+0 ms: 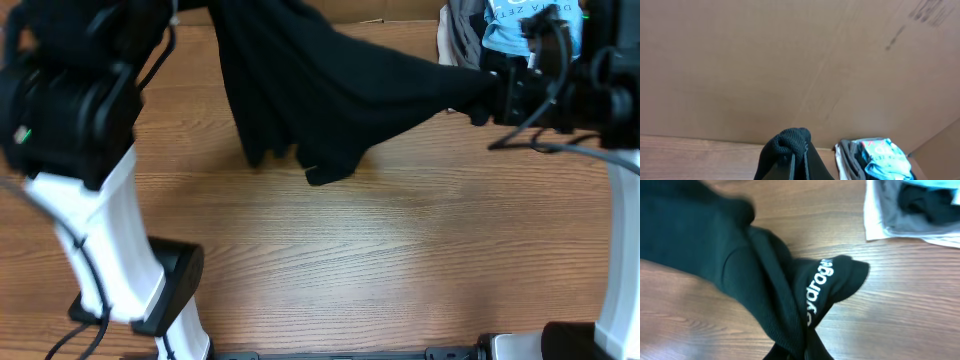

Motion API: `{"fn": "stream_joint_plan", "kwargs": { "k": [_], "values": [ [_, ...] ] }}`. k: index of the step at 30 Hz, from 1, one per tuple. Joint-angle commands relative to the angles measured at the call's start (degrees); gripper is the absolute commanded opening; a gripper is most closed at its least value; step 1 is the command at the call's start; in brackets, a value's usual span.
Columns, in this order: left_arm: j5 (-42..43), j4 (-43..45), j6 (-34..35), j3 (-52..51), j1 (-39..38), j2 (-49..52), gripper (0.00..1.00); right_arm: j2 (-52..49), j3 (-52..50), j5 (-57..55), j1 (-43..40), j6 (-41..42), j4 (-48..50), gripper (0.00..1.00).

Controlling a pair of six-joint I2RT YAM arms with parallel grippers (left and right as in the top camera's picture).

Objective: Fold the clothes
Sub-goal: 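Grasp the hanging shirt's other corner with the right gripper, then stretch the shirt between both grippers and lay it flat on the table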

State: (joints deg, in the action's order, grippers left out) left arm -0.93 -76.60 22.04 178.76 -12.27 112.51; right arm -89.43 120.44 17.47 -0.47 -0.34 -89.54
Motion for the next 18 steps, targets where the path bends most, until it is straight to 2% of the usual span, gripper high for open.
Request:
{"fn": "stream_joint_plan", "kwargs": {
  "k": [1,6,10,14,18],
  "values": [
    [-2.49,-1.16,-1.51,0.72,0.24,-7.34,0.04,4.33,5.62,-1.66,-0.37,-0.76,-2.60,0.04],
    [-2.84,-5.31,-1.57,0.72,0.24,-13.57,0.04,8.98,10.47,-3.61,-0.37,-0.70,-6.69,0.04],
    [-8.17,-9.42,-1.79,0.72,0.24,-16.74,0.04,12.41,12.66,-8.68,-0.37,0.37,-7.10,0.04],
    [-14.99,-13.68,-2.34,0.48,0.24,-16.04,0.04,13.00,12.66,-10.14,-0.35,0.33,-6.14,0.04],
    [-19.17,-16.35,-2.34,-0.66,0.26,-12.33,0.04,9.25,12.66,-10.12,-0.35,-0.28,-5.70,0.04]
  ]
}}
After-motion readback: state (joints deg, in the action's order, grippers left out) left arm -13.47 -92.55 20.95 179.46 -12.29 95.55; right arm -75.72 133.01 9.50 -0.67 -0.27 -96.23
